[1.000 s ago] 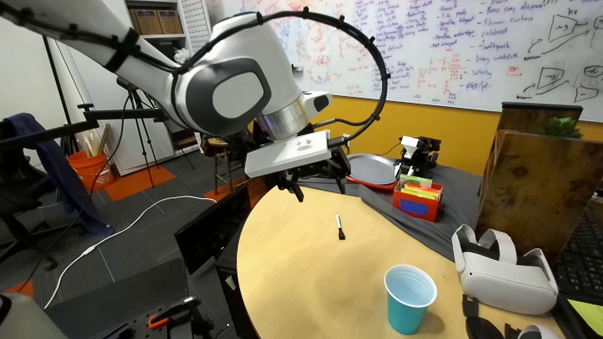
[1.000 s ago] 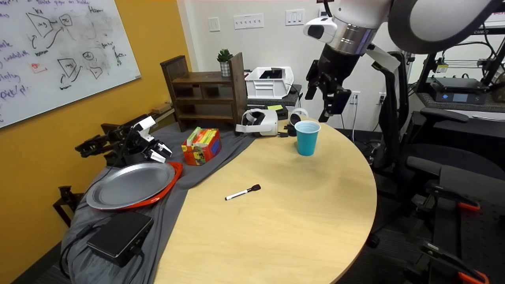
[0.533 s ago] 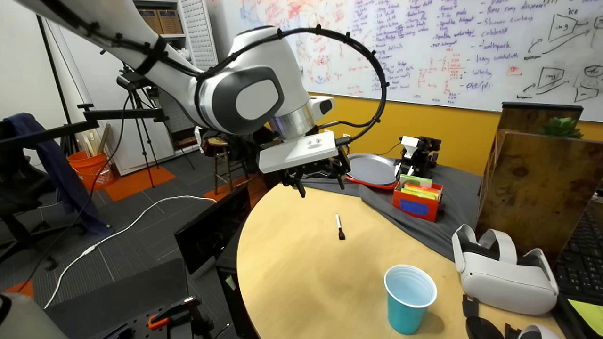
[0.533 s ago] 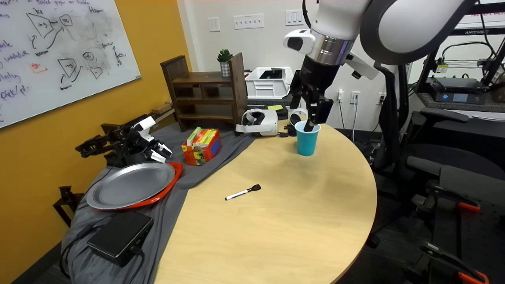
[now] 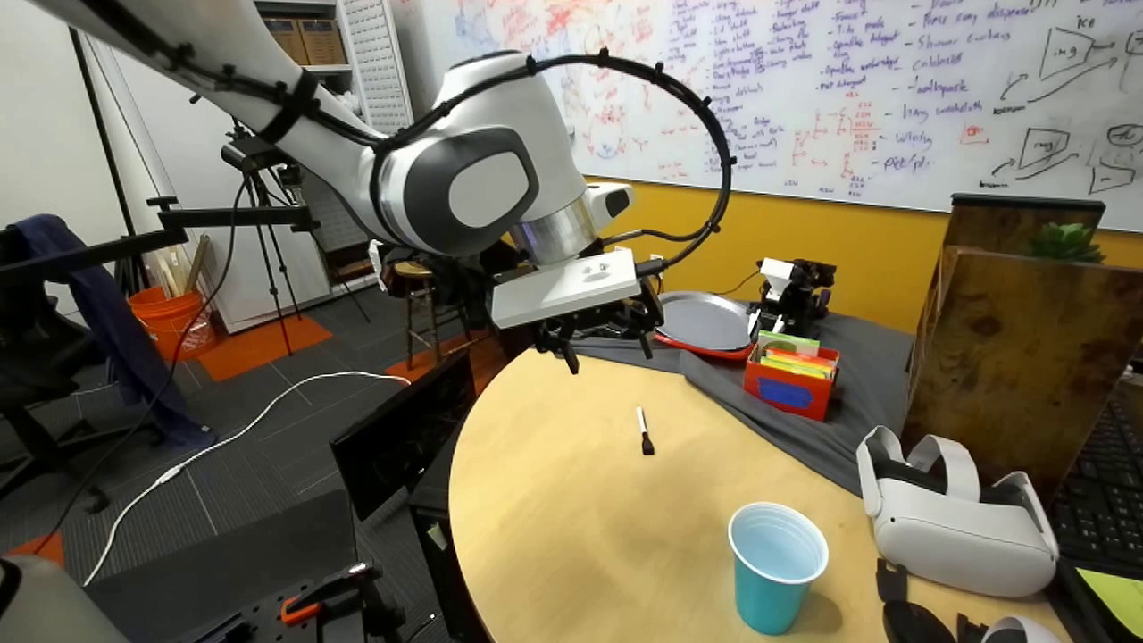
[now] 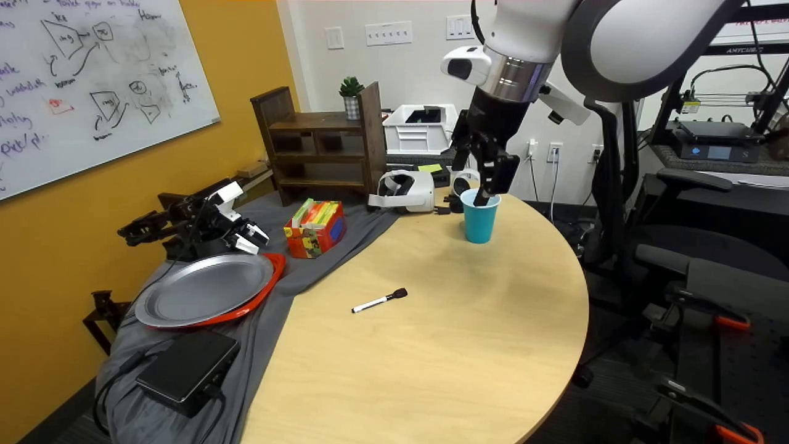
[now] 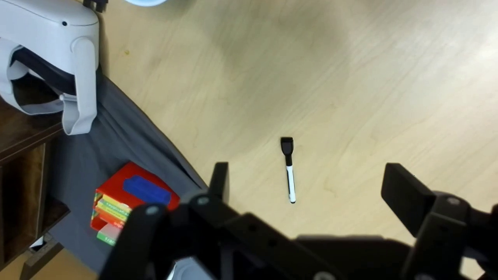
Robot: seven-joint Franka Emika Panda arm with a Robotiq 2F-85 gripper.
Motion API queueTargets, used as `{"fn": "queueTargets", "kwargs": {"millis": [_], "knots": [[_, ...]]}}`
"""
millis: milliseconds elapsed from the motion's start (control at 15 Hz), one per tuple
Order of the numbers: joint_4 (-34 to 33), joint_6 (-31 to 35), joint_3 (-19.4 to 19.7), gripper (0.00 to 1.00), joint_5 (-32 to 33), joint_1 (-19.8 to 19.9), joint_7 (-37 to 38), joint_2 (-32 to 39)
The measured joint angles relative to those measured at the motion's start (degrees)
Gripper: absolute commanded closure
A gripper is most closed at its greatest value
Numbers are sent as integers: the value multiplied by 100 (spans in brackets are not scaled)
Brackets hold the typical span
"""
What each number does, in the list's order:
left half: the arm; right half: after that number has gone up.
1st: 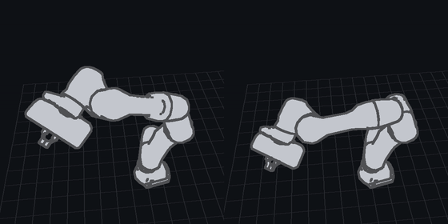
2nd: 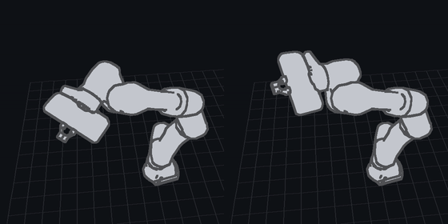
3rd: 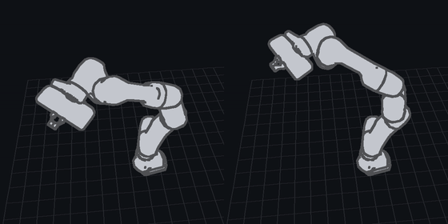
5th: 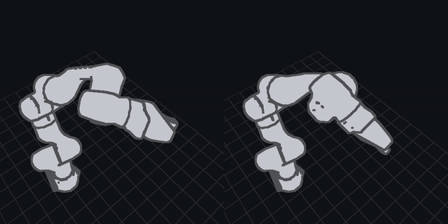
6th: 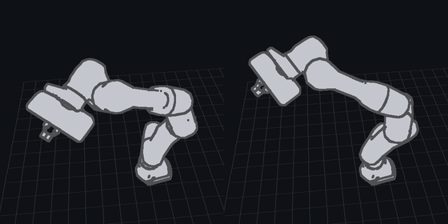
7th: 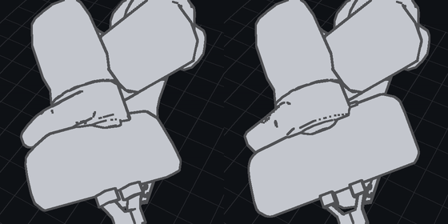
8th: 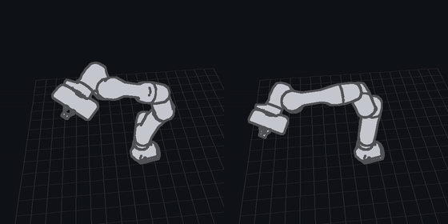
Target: Get the marker from the table and place it in the blue cup
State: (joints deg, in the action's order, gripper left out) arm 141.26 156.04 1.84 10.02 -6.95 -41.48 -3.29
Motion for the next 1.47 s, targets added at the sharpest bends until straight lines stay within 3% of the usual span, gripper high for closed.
{"fn": "queueTargets", "kwargs": {"millis": [333,1000,1467], "knots": [[6,260,-35,0,-228,0,-262,26],[-460,356,-387,0,-2753,38,-2976,691],[-976,356,-832,0,-2998,446,-3389,1439]]}}
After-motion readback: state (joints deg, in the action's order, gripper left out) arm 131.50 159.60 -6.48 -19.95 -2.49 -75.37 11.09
